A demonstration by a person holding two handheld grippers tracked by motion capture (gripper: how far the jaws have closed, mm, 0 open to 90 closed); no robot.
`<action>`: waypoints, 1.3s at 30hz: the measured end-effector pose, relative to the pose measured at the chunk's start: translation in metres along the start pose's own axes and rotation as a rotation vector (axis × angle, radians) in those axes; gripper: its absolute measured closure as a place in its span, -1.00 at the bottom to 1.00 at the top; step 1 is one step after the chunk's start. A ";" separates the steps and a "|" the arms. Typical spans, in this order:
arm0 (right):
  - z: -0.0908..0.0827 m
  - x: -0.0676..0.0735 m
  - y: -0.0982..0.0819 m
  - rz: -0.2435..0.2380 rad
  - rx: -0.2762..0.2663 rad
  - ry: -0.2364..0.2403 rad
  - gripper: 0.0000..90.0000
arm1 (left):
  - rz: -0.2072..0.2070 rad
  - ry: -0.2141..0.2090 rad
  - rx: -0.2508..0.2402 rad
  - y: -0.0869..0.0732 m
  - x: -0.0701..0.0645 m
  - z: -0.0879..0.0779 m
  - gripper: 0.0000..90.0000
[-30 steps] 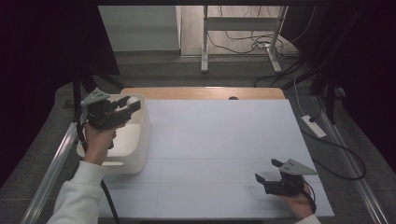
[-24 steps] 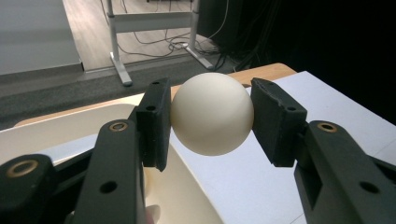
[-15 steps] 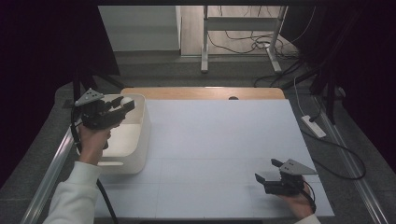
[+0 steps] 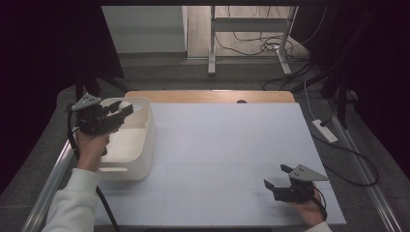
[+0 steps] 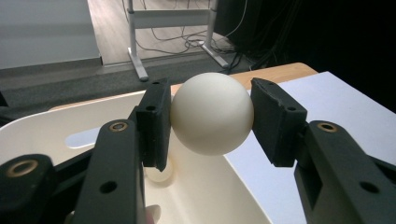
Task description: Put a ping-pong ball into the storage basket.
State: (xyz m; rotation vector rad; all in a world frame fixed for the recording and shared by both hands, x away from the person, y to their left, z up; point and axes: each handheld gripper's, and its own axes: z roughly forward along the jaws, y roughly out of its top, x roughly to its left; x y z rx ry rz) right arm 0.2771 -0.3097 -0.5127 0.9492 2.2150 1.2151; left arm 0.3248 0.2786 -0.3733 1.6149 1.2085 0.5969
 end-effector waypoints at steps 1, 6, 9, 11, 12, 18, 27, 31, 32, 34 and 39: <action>0.000 0.000 0.000 0.001 0.000 0.000 -0.72 | -0.001 0.003 0.001 0.000 0.001 0.000 0.13; 0.000 0.000 0.000 0.000 0.000 0.000 -0.72 | -0.007 0.024 0.006 -0.002 0.006 -0.002 0.13; 0.000 0.000 0.000 -0.001 0.000 0.000 -0.72 | -0.012 0.034 0.007 -0.003 0.009 -0.004 0.13; 0.000 0.000 0.000 -0.001 -0.001 0.000 -0.72 | -0.012 0.037 0.007 -0.003 0.010 -0.004 0.13; 0.000 0.000 0.000 -0.001 -0.001 -0.001 -0.72 | -0.014 0.040 0.007 -0.003 0.011 -0.005 0.13; 0.000 0.000 0.000 0.000 -0.002 0.001 -0.72 | -0.020 0.051 0.009 -0.005 0.015 -0.006 0.13; 0.000 0.000 0.000 -0.001 0.002 -0.002 -0.71 | -0.018 0.067 0.017 -0.007 0.017 -0.003 0.12; 0.000 0.000 0.000 0.000 0.002 -0.002 -0.71 | -0.019 0.070 0.023 -0.007 0.017 -0.002 0.12; 0.000 0.000 0.000 0.001 0.000 -0.002 -0.71 | -0.017 0.070 0.026 -0.007 0.018 -0.002 0.12; 0.000 0.000 0.000 -0.001 0.002 -0.003 -0.71 | -0.017 0.071 0.031 -0.007 0.018 -0.001 0.12; 0.000 0.000 0.000 0.001 0.004 -0.003 -0.71 | -0.017 0.075 0.047 -0.008 0.019 0.004 0.12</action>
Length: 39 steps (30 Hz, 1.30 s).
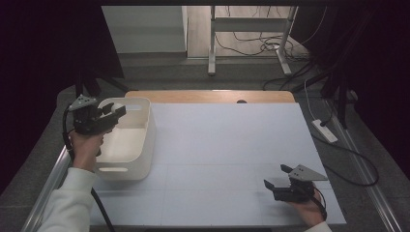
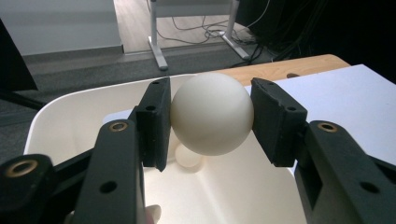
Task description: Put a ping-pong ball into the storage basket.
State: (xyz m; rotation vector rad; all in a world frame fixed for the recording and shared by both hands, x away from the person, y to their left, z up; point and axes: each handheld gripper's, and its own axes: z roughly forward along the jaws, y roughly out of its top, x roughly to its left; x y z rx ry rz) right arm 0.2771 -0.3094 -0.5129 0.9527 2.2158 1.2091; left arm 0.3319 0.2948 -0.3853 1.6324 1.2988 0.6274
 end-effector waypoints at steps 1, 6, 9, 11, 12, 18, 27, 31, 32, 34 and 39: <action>0.000 0.000 0.000 -0.001 0.000 -0.001 -0.71 | -0.001 0.001 0.004 0.000 0.000 0.001 0.12; 0.000 0.000 0.000 -0.004 -0.001 -0.001 -0.71 | -0.007 0.006 0.023 -0.002 0.003 0.006 0.12; 0.000 0.000 0.000 -0.004 -0.001 -0.001 -0.71 | -0.011 0.005 0.034 -0.003 0.004 0.009 0.12; 0.000 0.000 0.000 -0.004 -0.001 -0.002 -0.71 | -0.011 0.007 0.040 -0.004 0.004 0.010 0.12; 0.000 0.000 0.000 -0.004 -0.001 -0.002 -0.71 | -0.012 0.009 0.043 -0.004 0.005 0.011 0.12; 0.000 0.000 0.000 -0.005 -0.001 -0.003 -0.71 | -0.009 0.013 0.065 -0.005 0.006 0.017 0.12; 0.000 0.000 0.000 -0.005 -0.001 -0.002 -0.71 | -0.012 0.013 0.088 -0.008 0.005 0.024 0.12; 0.000 0.000 0.000 -0.006 -0.001 -0.002 -0.71 | -0.008 0.013 0.102 -0.008 0.005 0.028 0.12; 0.000 0.000 0.000 -0.006 0.000 -0.002 -0.71 | -0.008 0.013 0.105 -0.008 0.005 0.029 0.12; 0.000 0.000 0.000 -0.006 0.000 -0.002 -0.71 | -0.007 0.013 0.110 -0.008 0.005 0.030 0.12; 0.000 0.000 0.000 -0.007 0.000 -0.002 -0.71 | -0.006 0.018 0.125 -0.010 0.005 0.033 0.12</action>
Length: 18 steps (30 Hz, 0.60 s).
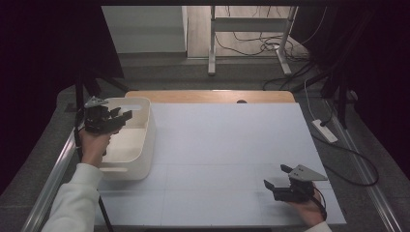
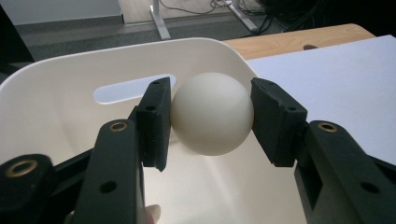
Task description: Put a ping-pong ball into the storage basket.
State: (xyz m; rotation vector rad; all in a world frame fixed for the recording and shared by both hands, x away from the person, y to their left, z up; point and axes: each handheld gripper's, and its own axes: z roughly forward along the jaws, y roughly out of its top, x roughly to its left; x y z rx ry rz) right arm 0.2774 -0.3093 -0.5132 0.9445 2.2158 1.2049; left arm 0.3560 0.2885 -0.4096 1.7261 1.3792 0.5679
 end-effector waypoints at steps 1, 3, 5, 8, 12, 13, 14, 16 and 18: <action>0.000 0.000 0.000 -0.001 0.000 0.003 -0.71 | 0.000 0.000 0.003 0.000 0.000 0.001 0.12; 0.000 0.000 0.000 -0.002 -0.001 0.003 -0.71 | 0.002 0.002 0.010 -0.001 0.000 0.003 0.12; 0.000 0.000 0.000 -0.001 -0.001 0.003 -0.71 | 0.000 0.003 0.012 -0.001 -0.001 0.004 0.12; 0.000 0.000 0.000 -0.002 0.000 0.000 -0.71 | 0.001 0.004 0.023 -0.002 0.000 0.006 0.12; 0.000 0.000 0.000 -0.001 -0.001 -0.001 -0.71 | 0.004 0.005 0.034 -0.003 -0.001 0.009 0.12; 0.000 0.000 0.000 -0.002 -0.001 0.000 -0.71 | 0.006 0.006 0.037 -0.003 -0.002 0.009 0.12; 0.000 0.000 0.000 -0.002 -0.002 0.000 -0.71 | 0.007 0.007 0.038 -0.003 -0.002 0.010 0.12; 0.000 0.000 0.000 0.000 -0.004 0.004 -0.71 | 0.007 0.007 0.047 -0.003 -0.002 0.011 0.12; 0.000 0.000 0.000 -0.002 -0.005 0.003 -0.71 | 0.009 0.010 0.059 -0.003 -0.003 0.014 0.12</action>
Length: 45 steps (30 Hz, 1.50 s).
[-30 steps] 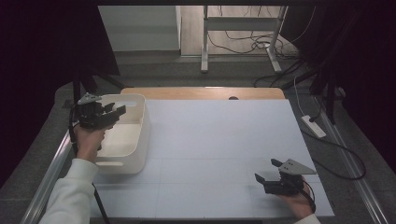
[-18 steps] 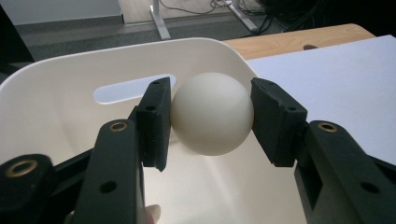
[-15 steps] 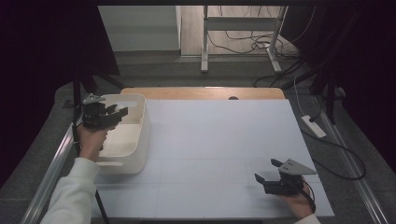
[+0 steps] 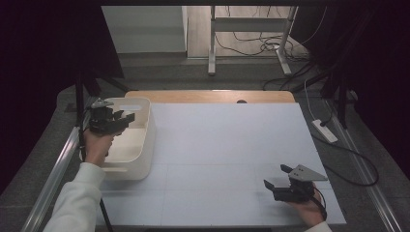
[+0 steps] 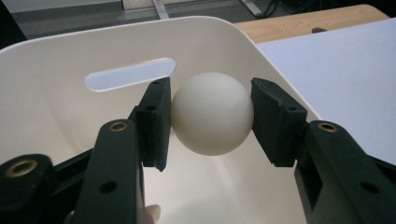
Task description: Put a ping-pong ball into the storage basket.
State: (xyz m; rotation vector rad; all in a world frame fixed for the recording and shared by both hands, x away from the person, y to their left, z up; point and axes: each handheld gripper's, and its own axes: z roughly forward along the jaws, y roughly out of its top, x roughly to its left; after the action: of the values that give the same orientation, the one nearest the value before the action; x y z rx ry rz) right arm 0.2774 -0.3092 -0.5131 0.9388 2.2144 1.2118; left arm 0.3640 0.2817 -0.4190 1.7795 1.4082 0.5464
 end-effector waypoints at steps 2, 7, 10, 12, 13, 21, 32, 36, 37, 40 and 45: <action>0.000 0.000 0.000 0.001 0.000 0.001 -0.71 | 0.005 0.002 0.015 0.000 0.000 0.002 0.12; 0.000 0.000 0.000 0.000 0.003 0.000 -0.71 | 0.003 0.014 0.039 0.000 0.001 0.007 0.12; 0.000 0.000 0.000 0.000 0.004 0.000 -0.71 | 0.000 0.021 0.049 0.000 0.001 0.009 0.12; 0.000 0.000 0.000 0.000 0.002 -0.001 -0.71 | -0.002 0.024 0.058 0.000 0.002 0.009 0.12; 0.000 0.000 0.000 0.000 0.002 -0.001 -0.71 | -0.002 0.024 0.058 0.000 0.002 0.009 0.12; 0.000 0.000 0.000 0.000 0.003 0.000 -0.71 | -0.003 0.016 0.059 0.000 0.001 0.009 0.12; 0.000 0.000 0.000 -0.001 0.003 -0.005 -0.71 | -0.024 -0.011 0.004 0.003 0.000 0.000 -0.19; 0.000 0.000 0.000 -0.002 0.001 0.000 -0.71 | -0.027 -0.021 -0.022 0.005 -0.001 -0.004 -0.33; 0.000 0.000 0.000 -0.002 0.001 0.000 -0.71 | -0.030 -0.025 -0.029 0.005 -0.002 -0.005 -0.37; 0.000 0.000 0.000 -0.001 0.001 0.000 -0.71 | -0.034 -0.037 -0.044 0.006 -0.003 -0.007 -0.45; 0.000 -0.001 0.000 -0.001 0.001 -0.002 -0.71 | -0.027 -0.063 -0.061 0.009 -0.005 -0.011 -0.55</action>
State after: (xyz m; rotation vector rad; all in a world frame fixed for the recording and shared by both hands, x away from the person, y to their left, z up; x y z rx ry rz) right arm 0.2780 -0.3093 -0.5132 0.9380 2.2140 1.2093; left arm 0.3593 0.2794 -0.4049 1.7119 1.3567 0.5099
